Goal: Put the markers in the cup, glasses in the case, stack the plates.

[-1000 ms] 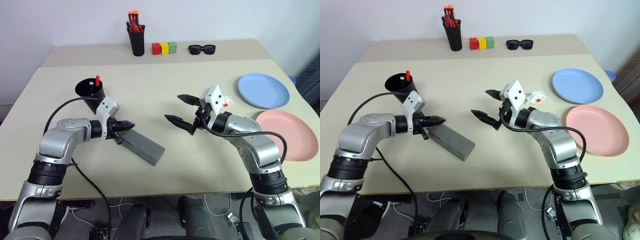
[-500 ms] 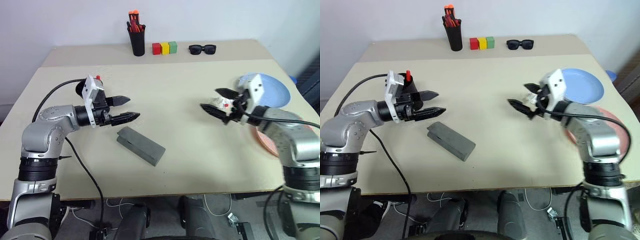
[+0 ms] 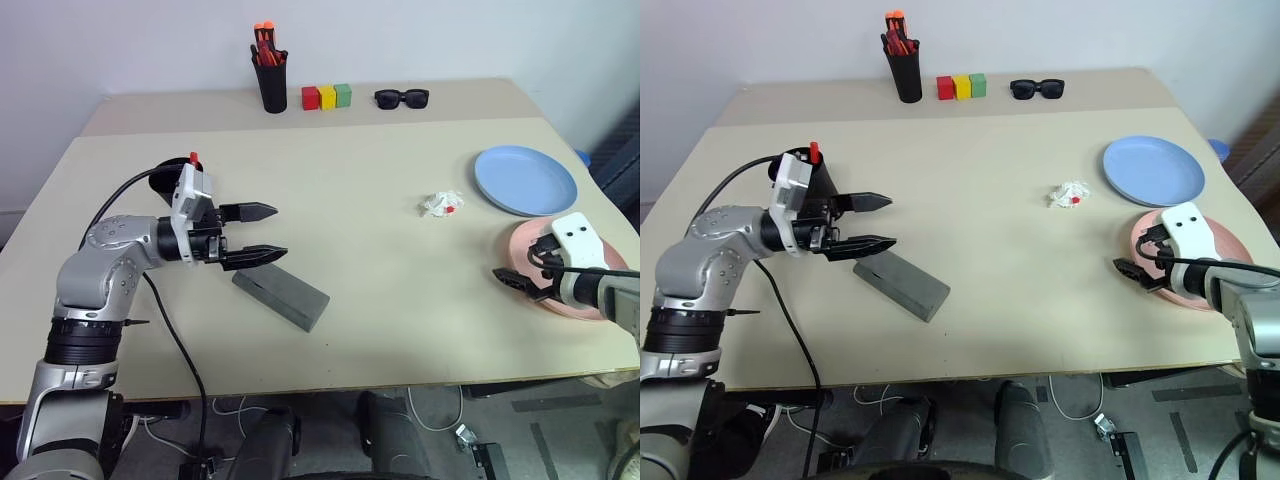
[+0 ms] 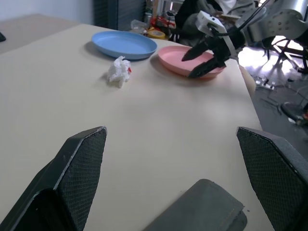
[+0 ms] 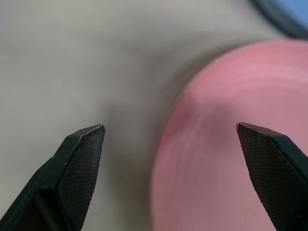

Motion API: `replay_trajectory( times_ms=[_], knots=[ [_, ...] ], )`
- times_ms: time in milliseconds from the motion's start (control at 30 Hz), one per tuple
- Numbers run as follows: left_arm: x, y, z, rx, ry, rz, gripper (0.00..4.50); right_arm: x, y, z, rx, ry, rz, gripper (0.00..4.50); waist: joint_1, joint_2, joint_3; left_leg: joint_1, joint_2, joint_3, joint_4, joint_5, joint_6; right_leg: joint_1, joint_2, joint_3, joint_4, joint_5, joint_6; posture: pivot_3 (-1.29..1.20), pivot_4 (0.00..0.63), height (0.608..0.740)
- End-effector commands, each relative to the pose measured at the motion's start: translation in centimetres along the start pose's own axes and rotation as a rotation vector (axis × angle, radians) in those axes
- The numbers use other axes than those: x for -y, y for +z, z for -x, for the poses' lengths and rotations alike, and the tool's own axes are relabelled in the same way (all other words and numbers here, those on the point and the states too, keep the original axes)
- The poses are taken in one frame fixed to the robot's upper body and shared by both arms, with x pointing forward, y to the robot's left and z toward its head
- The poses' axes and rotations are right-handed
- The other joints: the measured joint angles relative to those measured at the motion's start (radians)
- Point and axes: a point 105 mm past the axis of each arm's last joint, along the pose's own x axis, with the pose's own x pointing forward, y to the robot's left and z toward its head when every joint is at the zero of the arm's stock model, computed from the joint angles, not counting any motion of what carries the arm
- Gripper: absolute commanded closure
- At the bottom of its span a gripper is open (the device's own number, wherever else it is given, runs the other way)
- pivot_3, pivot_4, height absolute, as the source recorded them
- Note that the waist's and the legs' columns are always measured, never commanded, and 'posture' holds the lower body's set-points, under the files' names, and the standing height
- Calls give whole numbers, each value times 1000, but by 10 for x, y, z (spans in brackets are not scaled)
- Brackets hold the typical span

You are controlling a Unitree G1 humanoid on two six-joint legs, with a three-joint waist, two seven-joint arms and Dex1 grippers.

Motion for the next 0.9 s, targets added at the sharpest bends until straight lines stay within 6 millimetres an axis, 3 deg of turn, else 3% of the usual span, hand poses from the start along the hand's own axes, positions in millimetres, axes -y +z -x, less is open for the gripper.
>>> replay_trajectory(
  times_ms=[33,267,500,767,900],
  knots=[
    [-3,10,1,11,12,-57,0,7,2,4,-8,-58,8,913,0,0,0,0,0,0,0,0,0,0,0,0,0,0,0,0,150,740],
    [-2,15,-1,28,18,-53,0,12,-7,1,-66,-83,26,4469,-1,-2,-1,1,0,0,0,0,0,0,0,0,0,0,0,0,150,740],
    [-4,22,1,53,38,-48,0,27,9,16,-57,-85,10,4469,1,-2,-1,1,0,0,1,0,0,2,0,0,0,0,0,0,150,740],
    [-15,27,5,104,104,-71,0,53,80,36,108,-154,102,4469,-3,-1,0,1,0,1,1,0,0,1,0,0,0,0,0,0,150,740],
    [-21,38,-1,156,177,-137,0,68,124,22,256,-238,178,4469,-2,-1,0,1,0,2,1,0,0,1,0,1,0,0,0,0,150,740]
  ],
)
